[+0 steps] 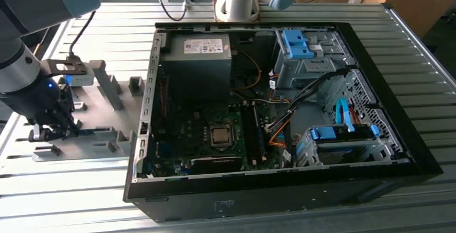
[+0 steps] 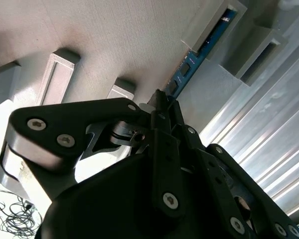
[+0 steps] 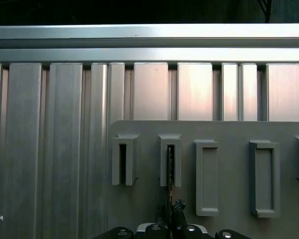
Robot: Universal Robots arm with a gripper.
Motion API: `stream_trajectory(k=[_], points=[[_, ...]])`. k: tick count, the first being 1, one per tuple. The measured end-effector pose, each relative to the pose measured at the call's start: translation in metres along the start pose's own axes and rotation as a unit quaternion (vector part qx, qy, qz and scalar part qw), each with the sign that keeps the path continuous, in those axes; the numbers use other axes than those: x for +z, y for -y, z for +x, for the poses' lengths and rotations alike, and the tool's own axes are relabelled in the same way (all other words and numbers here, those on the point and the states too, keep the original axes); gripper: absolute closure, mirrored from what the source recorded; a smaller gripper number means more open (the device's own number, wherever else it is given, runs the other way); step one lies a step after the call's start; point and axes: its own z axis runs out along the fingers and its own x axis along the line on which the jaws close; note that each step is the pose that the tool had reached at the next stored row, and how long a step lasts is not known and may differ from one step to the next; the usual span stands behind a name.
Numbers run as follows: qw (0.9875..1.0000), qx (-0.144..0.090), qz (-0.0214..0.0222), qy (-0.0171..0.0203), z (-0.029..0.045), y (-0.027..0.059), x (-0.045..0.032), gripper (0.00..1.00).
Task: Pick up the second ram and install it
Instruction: 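Pick up the second ram and move it above second insertion slot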
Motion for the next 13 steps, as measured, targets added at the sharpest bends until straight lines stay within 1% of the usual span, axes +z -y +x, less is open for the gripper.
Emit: stream_trajectory(k=[2,4,13], points=[[1.0000,0.000,0.0001,0.0000,0.0000,0.0004,0.0002,0.81],[1.0000,0.000,0.0000,0.0000,0.0000,0.0008,0.0005,0.86],[1.0000,0.000,0.0000,0.0000,0.0000,0.0009,0.0007,0.86]])
